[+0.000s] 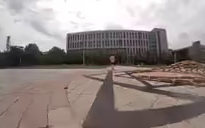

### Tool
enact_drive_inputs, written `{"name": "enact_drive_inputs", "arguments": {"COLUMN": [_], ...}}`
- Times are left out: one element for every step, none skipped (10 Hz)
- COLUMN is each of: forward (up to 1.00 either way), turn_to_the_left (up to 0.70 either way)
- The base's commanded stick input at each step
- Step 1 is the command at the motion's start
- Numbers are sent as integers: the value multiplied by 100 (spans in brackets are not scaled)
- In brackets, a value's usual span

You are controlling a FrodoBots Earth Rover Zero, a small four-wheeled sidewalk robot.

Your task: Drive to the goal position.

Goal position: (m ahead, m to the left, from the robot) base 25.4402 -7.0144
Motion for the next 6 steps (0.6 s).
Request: {"name": "enact_drive_inputs", "arguments": {"forward": [100, 100, 100, 100, 100, 100], "turn_to_the_left": [0, 0, 0, 0, 0, 0]}}
